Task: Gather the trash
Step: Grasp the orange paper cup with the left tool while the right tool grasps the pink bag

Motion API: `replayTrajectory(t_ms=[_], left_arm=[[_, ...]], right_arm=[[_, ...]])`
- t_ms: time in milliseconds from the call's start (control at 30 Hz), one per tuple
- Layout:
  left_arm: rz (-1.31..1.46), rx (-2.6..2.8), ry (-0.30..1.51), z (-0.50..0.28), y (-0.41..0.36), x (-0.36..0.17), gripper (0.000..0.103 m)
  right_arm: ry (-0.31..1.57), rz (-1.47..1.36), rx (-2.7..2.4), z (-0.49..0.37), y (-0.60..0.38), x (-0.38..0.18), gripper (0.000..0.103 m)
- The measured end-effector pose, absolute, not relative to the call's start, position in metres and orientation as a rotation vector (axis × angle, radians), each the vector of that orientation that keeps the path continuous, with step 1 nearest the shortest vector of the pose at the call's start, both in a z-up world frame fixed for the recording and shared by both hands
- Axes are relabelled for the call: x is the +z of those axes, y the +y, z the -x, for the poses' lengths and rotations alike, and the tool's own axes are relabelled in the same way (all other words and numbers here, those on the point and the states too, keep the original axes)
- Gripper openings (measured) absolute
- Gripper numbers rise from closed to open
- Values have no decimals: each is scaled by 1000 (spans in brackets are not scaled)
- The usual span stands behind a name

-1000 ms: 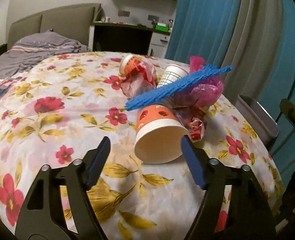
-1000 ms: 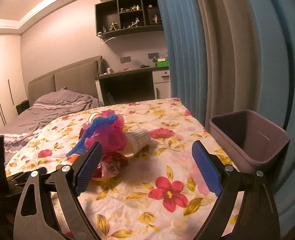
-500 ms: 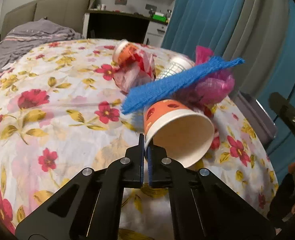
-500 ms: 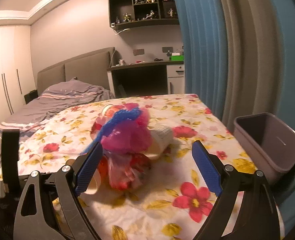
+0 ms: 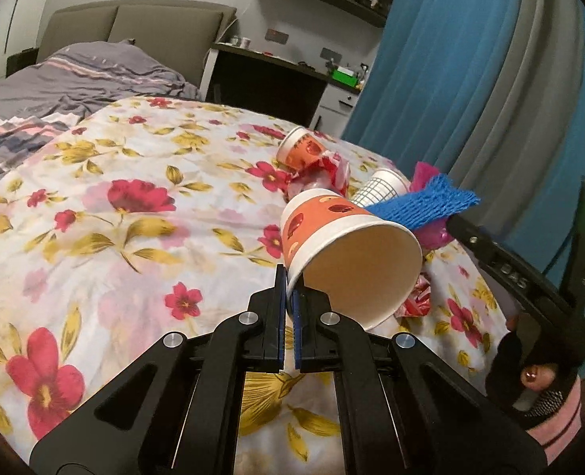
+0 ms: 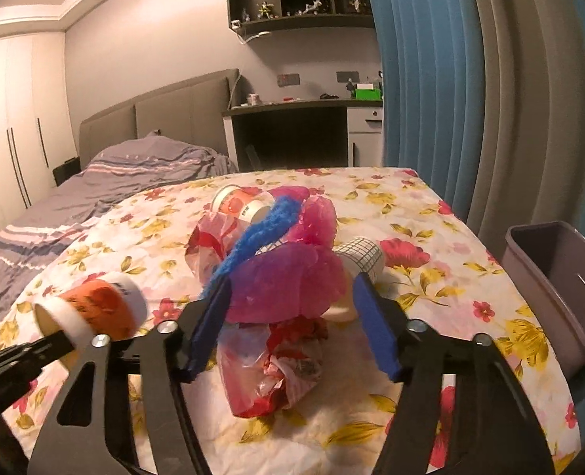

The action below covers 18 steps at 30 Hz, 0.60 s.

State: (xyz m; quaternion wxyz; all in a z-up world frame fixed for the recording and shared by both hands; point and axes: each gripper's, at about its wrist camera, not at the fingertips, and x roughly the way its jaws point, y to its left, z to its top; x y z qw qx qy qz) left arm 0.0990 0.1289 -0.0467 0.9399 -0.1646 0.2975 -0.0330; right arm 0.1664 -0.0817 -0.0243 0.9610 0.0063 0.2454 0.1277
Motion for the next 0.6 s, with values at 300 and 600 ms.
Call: replayTrajectory(t_ms=[300,600], left_arm=[[339,-87,610,-98,128,-49,2],[327,-89,600,-96,117,-45,2]], right_arm=[[489,9,247,-161,-92,-23,7],[368,-46,201,-129,-140,8,4]])
